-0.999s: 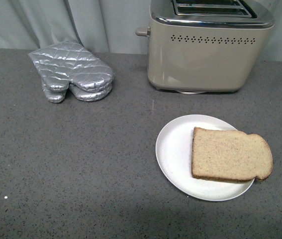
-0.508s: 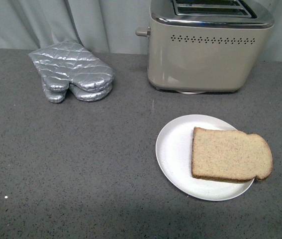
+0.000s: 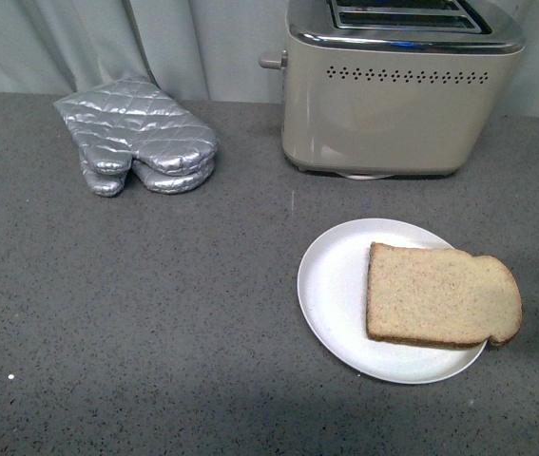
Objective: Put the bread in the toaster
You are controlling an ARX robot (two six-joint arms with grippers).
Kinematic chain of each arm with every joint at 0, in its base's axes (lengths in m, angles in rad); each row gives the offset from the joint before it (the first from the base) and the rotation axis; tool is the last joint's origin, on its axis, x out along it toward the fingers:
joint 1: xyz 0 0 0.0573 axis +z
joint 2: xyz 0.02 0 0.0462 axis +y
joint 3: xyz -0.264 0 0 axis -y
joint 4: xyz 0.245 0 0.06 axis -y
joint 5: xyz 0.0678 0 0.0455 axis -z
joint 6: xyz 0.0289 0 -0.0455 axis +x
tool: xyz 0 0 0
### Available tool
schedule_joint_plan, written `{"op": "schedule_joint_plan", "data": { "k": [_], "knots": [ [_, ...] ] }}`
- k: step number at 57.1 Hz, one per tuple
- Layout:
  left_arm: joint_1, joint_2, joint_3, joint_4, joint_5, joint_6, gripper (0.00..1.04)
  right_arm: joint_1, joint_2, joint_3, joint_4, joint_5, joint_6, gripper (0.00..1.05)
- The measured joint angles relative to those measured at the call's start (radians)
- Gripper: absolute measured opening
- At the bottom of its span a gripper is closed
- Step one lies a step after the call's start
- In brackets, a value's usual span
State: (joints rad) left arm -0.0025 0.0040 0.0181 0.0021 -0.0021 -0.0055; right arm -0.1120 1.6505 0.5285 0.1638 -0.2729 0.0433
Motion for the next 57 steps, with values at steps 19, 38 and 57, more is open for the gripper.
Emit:
{"op": "schedule_joint_plan", "data": {
  "k": [19,38,57],
  "knots": [
    [0.0,0.0,0.0,0.0,0.0,0.0,0.98,0.085,0.238,0.139,-0.009,-0.048,0.101,0.95],
    [0.0,0.0,0.0,0.0,0.0,0.0,0.98,0.136,0.33,0.233,-0.046,-0.051,0.188,0.66],
    [0.0,0.0,0.0,0.0,0.0,0.0,0.98,0.134,0.343,0.275,-0.111,-0.062,0.23,0.08]
  ]
}}
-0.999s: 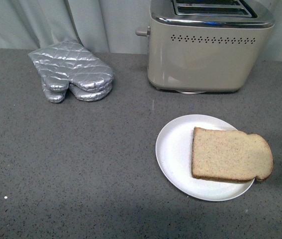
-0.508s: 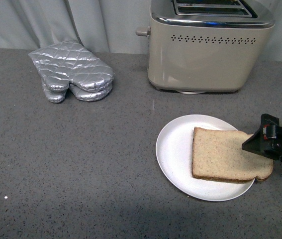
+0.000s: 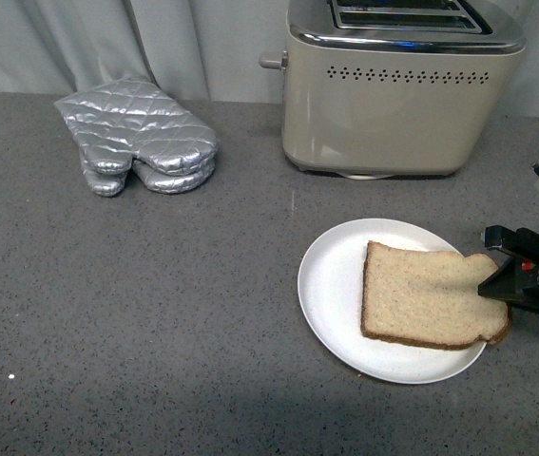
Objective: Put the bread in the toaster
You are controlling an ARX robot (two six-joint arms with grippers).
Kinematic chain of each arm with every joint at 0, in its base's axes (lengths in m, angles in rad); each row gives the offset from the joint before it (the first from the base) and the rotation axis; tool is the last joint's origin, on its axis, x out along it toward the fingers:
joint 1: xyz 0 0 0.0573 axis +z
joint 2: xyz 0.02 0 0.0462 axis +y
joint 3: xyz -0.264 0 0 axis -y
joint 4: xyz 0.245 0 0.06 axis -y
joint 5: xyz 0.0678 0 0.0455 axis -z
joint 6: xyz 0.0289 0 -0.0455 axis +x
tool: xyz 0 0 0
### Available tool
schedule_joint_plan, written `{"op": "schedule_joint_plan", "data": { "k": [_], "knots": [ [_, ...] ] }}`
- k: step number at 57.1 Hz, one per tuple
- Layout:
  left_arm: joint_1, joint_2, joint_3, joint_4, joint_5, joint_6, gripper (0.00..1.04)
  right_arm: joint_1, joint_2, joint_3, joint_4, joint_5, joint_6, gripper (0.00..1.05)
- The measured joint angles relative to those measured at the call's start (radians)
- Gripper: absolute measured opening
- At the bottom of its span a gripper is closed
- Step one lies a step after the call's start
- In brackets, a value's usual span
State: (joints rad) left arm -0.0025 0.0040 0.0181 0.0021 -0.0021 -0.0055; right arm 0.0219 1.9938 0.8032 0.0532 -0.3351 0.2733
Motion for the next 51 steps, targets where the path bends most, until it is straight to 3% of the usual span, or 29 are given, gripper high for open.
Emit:
{"op": "schedule_joint_plan", "data": {
  "k": [5,14,29,41,51],
  "knots": [
    [0.0,0.0,0.0,0.0,0.0,0.0,0.98,-0.002,-0.022,0.0,-0.018,-0.009,0.023,0.01],
    [0.0,0.0,0.0,0.0,0.0,0.0,0.98,-0.002,-0.109,0.0,-0.078,-0.051,0.105,0.01],
    [0.0,0.0,0.0,0.0,0.0,0.0,0.98,0.032,-0.352,0.0,-0.138,-0.032,0.423,0.01],
    [0.0,0.0,0.0,0.0,0.0,0.0,0.98,0.116,-0.546,0.054,-0.192,0.137,0.77,0.01],
    [0.0,0.0,0.0,0.0,0.0,0.0,0.98,0.176,-0.565,0.162,-0.206,0.324,0.927,0.01]
  ]
}}
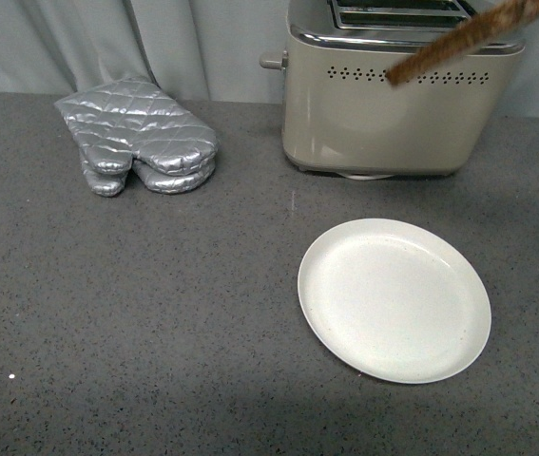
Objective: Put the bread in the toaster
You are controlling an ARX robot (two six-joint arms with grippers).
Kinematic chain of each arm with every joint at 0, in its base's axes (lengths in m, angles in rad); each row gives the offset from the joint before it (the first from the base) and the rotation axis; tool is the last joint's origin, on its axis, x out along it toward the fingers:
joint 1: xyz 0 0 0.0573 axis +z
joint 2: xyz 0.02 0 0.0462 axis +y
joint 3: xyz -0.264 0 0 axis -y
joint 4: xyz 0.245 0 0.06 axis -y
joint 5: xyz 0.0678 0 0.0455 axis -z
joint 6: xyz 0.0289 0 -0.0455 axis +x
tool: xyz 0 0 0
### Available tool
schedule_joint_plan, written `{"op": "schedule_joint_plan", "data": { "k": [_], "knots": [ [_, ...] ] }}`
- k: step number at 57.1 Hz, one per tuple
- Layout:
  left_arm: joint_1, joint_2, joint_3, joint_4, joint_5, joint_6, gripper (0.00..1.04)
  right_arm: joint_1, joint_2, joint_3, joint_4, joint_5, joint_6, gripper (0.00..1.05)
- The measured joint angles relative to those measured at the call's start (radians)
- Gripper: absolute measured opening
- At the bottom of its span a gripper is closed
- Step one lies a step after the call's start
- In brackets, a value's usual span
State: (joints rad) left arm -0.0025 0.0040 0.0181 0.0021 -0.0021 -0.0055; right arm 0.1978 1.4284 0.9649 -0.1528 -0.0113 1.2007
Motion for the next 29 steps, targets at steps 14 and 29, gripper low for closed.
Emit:
{"op": "schedule_joint_plan", "data": {
  "k": [14,29],
  "knots": [
    [0.0,0.0,0.0,0.0,0.0,0.0,0.98,0.05,0.141,0.223,-0.047,0.245,0.241,0.01],
    [0.0,0.0,0.0,0.0,0.0,0.0,0.98,0.082,0.296,0.388,-0.088,0.29,0.398,0.01]
  ]
}}
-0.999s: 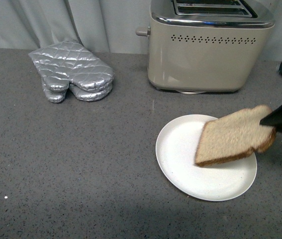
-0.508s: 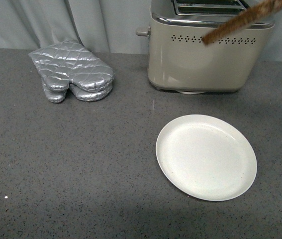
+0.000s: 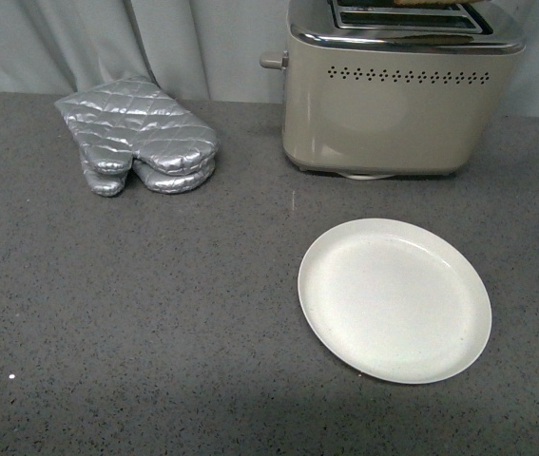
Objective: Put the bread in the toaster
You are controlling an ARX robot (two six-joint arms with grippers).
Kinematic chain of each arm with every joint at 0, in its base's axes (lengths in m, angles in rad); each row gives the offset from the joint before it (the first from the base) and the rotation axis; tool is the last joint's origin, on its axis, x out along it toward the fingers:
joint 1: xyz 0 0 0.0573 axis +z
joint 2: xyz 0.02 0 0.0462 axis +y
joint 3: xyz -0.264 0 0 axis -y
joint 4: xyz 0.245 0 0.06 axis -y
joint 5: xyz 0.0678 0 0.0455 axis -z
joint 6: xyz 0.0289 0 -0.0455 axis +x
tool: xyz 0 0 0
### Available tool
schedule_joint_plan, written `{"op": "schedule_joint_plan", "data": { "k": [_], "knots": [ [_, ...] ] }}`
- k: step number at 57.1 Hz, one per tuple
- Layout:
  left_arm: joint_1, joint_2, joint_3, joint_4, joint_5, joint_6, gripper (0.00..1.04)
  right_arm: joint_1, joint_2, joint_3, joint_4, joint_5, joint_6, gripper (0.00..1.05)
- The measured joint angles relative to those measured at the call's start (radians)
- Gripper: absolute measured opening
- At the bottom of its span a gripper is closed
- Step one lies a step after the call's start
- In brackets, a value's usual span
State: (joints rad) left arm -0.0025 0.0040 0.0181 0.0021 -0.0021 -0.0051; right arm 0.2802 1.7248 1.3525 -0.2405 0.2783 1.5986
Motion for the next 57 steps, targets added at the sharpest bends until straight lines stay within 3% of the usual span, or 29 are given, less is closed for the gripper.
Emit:
{"op": "schedule_joint_plan", "data": {
  "k": [37,49,57],
  "knots": [
    [0.0,0.0,0.0,-0.001,0.0,0.0,0.98,0.01,0.213,0.186,-0.068,-0.011,0.038,0.01],
    [0.0,0.0,0.0,-0.001,0.0,0.0,0.98,0.006,0.229,0.202,0.005,0.006,-0.105,0.39],
    [0.0,0.0,0.0,-0.001,0.0,0.0,0.98,0.005,0.145,0.089,0.203,0.071,-0.394,0.71]
  ]
}}
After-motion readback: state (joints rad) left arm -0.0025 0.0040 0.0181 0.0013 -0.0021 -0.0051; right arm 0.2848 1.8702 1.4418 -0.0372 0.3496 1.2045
